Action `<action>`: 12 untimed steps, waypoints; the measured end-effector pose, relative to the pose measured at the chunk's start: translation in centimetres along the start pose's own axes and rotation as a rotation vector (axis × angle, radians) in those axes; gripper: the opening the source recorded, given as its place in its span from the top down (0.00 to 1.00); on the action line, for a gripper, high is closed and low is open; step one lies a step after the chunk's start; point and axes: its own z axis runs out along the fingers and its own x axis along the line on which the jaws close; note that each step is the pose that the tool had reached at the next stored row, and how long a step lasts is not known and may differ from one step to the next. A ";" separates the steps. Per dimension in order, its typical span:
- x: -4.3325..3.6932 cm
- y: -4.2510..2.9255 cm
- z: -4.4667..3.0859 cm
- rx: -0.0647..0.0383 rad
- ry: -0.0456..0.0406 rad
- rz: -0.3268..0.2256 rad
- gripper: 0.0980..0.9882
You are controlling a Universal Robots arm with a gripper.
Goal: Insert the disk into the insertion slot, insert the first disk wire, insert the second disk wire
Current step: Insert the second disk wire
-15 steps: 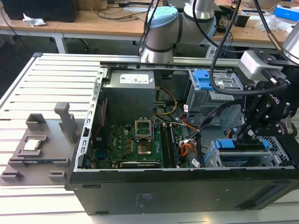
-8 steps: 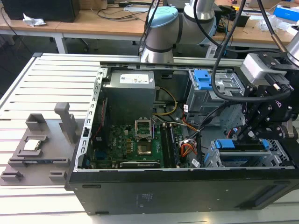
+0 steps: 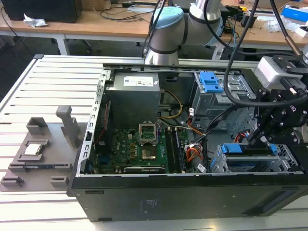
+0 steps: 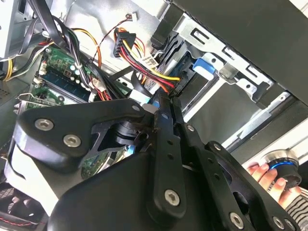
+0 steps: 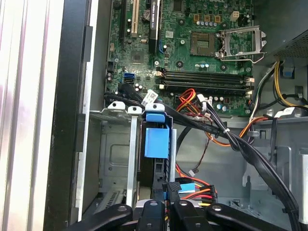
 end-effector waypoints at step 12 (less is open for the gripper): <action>0.10 -0.04 0.45 0.000 0.0001 0.000 0.94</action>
